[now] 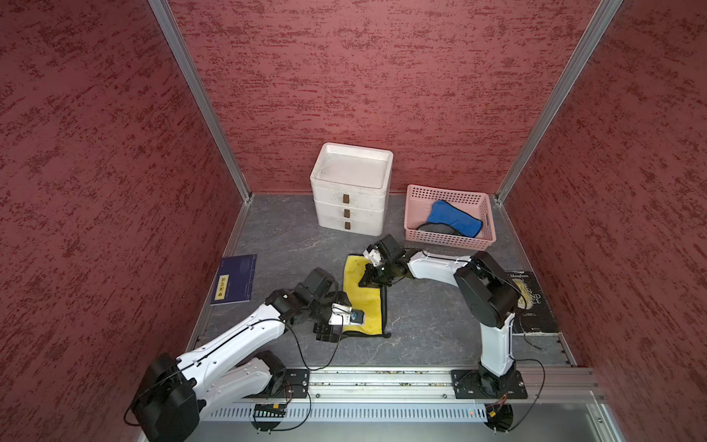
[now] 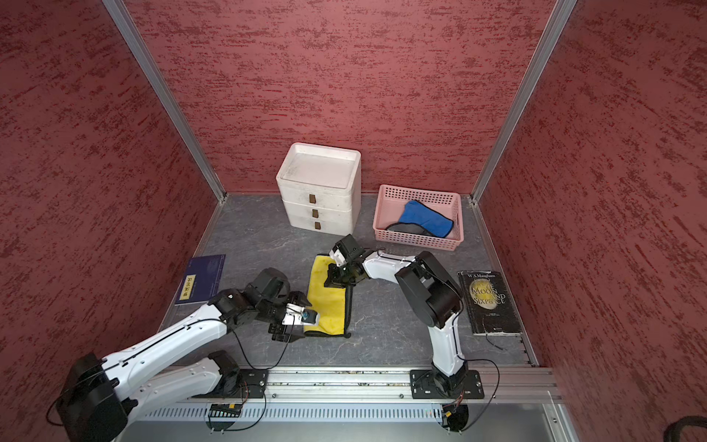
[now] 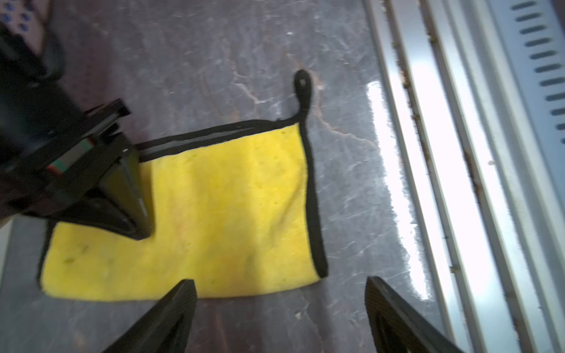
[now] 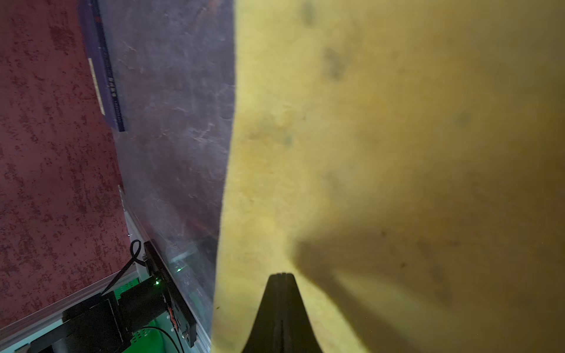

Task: Fold the square dishcloth
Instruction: Fold the cleaning item at the center of the board.

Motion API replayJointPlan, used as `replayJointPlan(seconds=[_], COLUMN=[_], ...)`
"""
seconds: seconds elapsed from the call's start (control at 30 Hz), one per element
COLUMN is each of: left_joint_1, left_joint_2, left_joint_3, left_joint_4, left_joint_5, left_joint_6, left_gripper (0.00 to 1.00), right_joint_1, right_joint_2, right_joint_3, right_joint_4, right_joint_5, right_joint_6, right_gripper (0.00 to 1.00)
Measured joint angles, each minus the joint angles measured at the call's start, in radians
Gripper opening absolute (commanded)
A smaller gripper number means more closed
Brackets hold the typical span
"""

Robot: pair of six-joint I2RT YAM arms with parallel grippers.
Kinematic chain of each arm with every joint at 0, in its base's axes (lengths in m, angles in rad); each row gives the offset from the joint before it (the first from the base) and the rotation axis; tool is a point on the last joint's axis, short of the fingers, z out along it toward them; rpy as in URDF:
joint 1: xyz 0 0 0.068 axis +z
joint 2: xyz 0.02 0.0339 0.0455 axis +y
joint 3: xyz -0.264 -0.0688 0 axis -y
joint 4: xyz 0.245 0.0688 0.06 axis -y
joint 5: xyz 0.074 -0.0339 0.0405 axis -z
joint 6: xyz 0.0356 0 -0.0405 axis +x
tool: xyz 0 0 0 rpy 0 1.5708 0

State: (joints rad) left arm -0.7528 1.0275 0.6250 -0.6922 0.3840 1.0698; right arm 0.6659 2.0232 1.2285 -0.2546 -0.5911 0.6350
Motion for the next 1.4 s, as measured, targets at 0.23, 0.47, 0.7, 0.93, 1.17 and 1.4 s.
replayJointPlan(seconds=[0.23, 0.47, 0.7, 0.93, 1.17, 1.4], left_joint_1=[-0.215, -0.247, -0.247, -0.244, -0.241, -0.247], left_joint_2=[0.173, 0.351, 0.406, 0.447, 0.462, 0.378], left_joint_3=[-0.029, 0.0, 0.024, 0.043, 0.058, 0.068], left_joint_4=[0.103, 0.264, 0.34, 0.357, 0.332, 0.14], left_joint_5=[-0.13, -0.256, -0.28, -0.288, -0.327, -0.336], left_joint_6=[-0.06, -0.093, -0.107, -0.112, -0.116, -0.151], left_gripper=[0.84, 0.77, 0.66, 0.29, 0.0, 0.0], right_joint_1=[-0.018, -0.02, -0.02, -0.02, -0.004, 0.09], right_joint_2=[0.018, 0.015, 0.011, 0.006, -0.083, -0.208], right_joint_3=[-0.018, -0.036, -0.05, -0.058, -0.116, -0.17], right_joint_4=[0.04, 0.069, 0.093, 0.101, 0.075, 0.09], right_joint_5=[-0.038, -0.043, -0.045, -0.042, -0.006, 0.018], right_joint_6=[-0.001, -0.015, -0.026, -0.033, -0.043, -0.045], right_gripper=[0.0, 0.0, 0.0, 0.0, 0.0, 0.0])
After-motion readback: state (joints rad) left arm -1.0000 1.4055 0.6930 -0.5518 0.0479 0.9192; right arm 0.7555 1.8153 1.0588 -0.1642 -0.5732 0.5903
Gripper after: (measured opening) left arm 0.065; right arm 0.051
